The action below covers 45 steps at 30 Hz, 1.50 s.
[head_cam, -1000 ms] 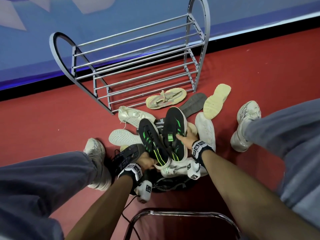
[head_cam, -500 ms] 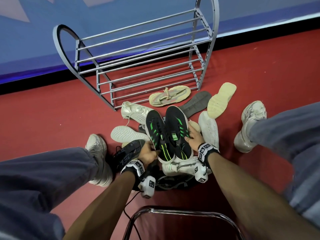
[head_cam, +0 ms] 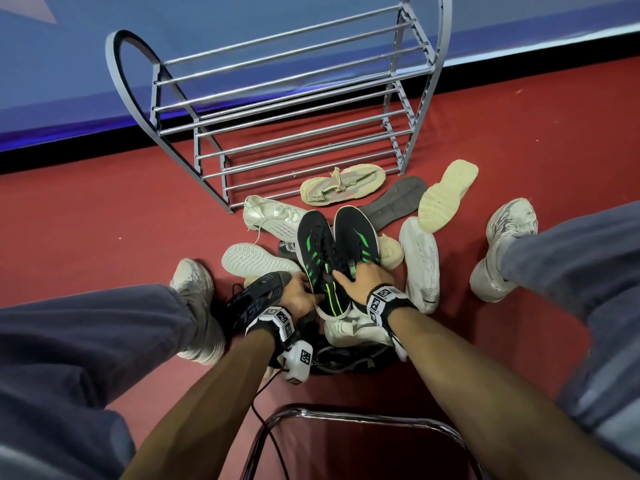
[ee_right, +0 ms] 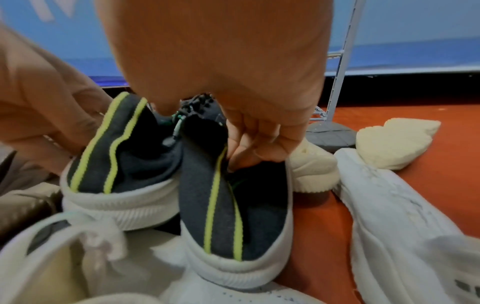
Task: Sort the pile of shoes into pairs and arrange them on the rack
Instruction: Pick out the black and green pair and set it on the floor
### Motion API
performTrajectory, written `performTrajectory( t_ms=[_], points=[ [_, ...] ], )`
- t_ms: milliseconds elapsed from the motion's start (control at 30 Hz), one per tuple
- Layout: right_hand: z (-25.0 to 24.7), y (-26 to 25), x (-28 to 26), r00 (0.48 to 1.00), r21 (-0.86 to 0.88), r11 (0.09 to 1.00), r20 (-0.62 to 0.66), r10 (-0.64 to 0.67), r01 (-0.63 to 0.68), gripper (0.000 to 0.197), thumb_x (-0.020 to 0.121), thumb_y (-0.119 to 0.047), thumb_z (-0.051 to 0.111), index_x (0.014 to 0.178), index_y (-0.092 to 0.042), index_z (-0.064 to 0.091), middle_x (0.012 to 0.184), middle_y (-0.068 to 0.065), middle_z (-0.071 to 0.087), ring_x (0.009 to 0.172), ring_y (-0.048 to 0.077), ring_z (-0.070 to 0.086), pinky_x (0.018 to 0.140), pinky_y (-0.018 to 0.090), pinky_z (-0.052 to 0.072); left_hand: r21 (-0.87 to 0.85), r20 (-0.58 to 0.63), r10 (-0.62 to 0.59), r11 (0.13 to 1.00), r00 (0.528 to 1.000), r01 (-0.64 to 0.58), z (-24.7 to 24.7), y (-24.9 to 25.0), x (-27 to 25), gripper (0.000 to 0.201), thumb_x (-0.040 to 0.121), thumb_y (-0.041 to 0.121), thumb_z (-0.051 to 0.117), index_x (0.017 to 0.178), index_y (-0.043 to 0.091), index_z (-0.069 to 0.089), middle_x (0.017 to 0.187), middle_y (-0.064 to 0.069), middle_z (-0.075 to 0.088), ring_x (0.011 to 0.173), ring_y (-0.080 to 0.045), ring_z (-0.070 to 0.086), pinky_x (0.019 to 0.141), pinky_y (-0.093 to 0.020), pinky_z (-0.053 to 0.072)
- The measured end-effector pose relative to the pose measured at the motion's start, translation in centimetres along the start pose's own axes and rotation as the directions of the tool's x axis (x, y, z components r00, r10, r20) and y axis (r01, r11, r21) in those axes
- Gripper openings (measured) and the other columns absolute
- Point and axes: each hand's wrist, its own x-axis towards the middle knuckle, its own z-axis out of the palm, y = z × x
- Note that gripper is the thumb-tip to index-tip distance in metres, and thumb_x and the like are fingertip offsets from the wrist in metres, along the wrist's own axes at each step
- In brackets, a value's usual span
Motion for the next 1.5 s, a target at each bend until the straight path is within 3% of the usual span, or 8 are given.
performTrajectory(
  t_ms=[167, 367, 900, 1067, 1200, 1333, 1433, 1500],
  points=[
    [1.5, -0.8, -0.3, 0.995, -0.095, 0.995, 0.087, 0.043, -0.035, 0.059, 0.087, -0.066, 0.052, 0.108, -0.012, 0.062, 0.104, 0.008, 0.069, 0.096, 0.03, 0.067, 0.076, 0.035, 0.053, 0.053, -0.025, 0.035, 0.998, 0.999, -0.034, 0.2, -0.4, 0.1, 0.053, 0.073, 0.004, 0.082, 0.113, 0.014, 0.049, 0.099, -0.005, 0.069, 0.093, -0.028, 0.071, 0.084, -0.045, 0.06],
    [2.2, -1.3, -0.5, 0.993, -0.091, 0.992, 0.068, 0.095, -0.089, 0.06, 0.093, -0.065, 0.041, 0.094, -0.011, 0.068, 0.1, 0.011, 0.07, 0.094, 0.032, 0.068, 0.069, 0.033, 0.047, 0.089, -0.026, 0.037, 0.995, 0.999, -0.035, 0.2, -0.2, -0.1, 0.055, 0.072, 0.003, 0.083, 0.113, 0.017, 0.048, 0.103, -0.006, 0.069, 0.095, -0.025, 0.071, 0.086, -0.044, 0.059],
    [-0.8, -0.2, -0.3, 0.995, 0.188, 0.978, 0.021, -0.096, 0.09, 0.029, 0.102, -0.036, 0.043, 0.12, -0.016, 0.053, 0.104, 0.015, 0.069, 0.095, 0.037, 0.066, 0.08, 0.04, 0.055, 0.061, -0.015, 0.078, 0.995, 0.997, -0.077, 0.3, 2.9, -1.9, 0.052, 0.075, 0.007, 0.081, 0.114, 0.015, 0.047, 0.106, -0.004, 0.067, 0.097, -0.024, 0.069, 0.088, -0.043, 0.059],
    [-5.2, 1.3, -1.7, 0.997, 0.198, 0.979, -0.062, -0.041, 0.053, 0.033, 0.101, -0.036, 0.044, 0.127, -0.017, 0.054, 0.112, 0.015, 0.068, 0.101, 0.038, 0.065, 0.084, 0.042, 0.054, 0.119, 0.035, 0.115, 0.986, 0.993, -0.119, 1.6, 5.7, -1.5, 0.058, 0.059, 0.029, 0.079, 0.107, 0.026, 0.047, 0.107, 0.0, 0.064, 0.095, -0.028, 0.069, 0.087, -0.053, 0.058],
    [-7.3, 4.0, -3.1, 0.991, 0.234, 0.972, -0.126, 0.045, -0.014, 0.034, 0.1, -0.033, 0.046, 0.129, -0.017, 0.054, 0.116, 0.017, 0.068, 0.104, 0.039, 0.064, 0.087, 0.045, 0.054, 0.201, 0.067, 0.183, 0.96, 0.981, -0.193, 4.3, 10.6, -4.4, 0.061, 0.072, 0.024, 0.082, 0.122, 0.014, 0.049, 0.111, 0.001, 0.064, 0.1, -0.02, 0.063, 0.092, -0.034, 0.052],
    [-8.2, 8.6, -3.1, 0.98, 0.228, 0.972, -0.176, 0.097, -0.055, 0.041, 0.101, -0.034, 0.045, 0.135, -0.013, 0.052, 0.113, 0.019, 0.069, 0.103, 0.039, 0.065, 0.086, 0.043, 0.054, 0.202, 0.133, 0.173, 0.959, 0.976, -0.198, 8.7, 13.2, -3.4, 0.055, 0.064, 0.025, 0.08, 0.106, 0.023, 0.045, 0.101, -0.006, 0.069, 0.093, -0.031, 0.069, 0.085, -0.044, 0.058],
    [-8.7, 13.7, -2.7, 0.971, 0.215, 0.971, -0.191, 0.145, -0.103, 0.04, 0.101, -0.033, 0.045, 0.135, -0.013, 0.052, 0.109, 0.018, 0.071, 0.1, 0.037, 0.067, 0.083, 0.042, 0.055, 0.229, 0.219, 0.214, 0.937, 0.952, -0.263, 12.9, 15.5, -3.2, 0.042, 0.075, 0.002, 0.078, 0.099, 0.019, 0.048, 0.089, 0.007, 0.063, 0.084, -0.016, 0.063, 0.07, -0.015, 0.051],
    [-9.9, 17.2, -2.6, 0.966, 0.2, 0.968, -0.178, 0.186, -0.15, 0.039, 0.101, -0.033, 0.045, 0.135, -0.015, 0.052, 0.11, 0.018, 0.07, 0.1, 0.037, 0.066, 0.083, 0.04, 0.054, 0.228, 0.267, 0.248, 0.922, 0.931, -0.311, 16.2, 16.7, -2.7, 0.042, 0.076, 0.006, 0.079, 0.102, 0.018, 0.049, 0.092, 0.006, 0.062, 0.091, -0.018, 0.063, 0.073, -0.019, 0.049]
  ],
)
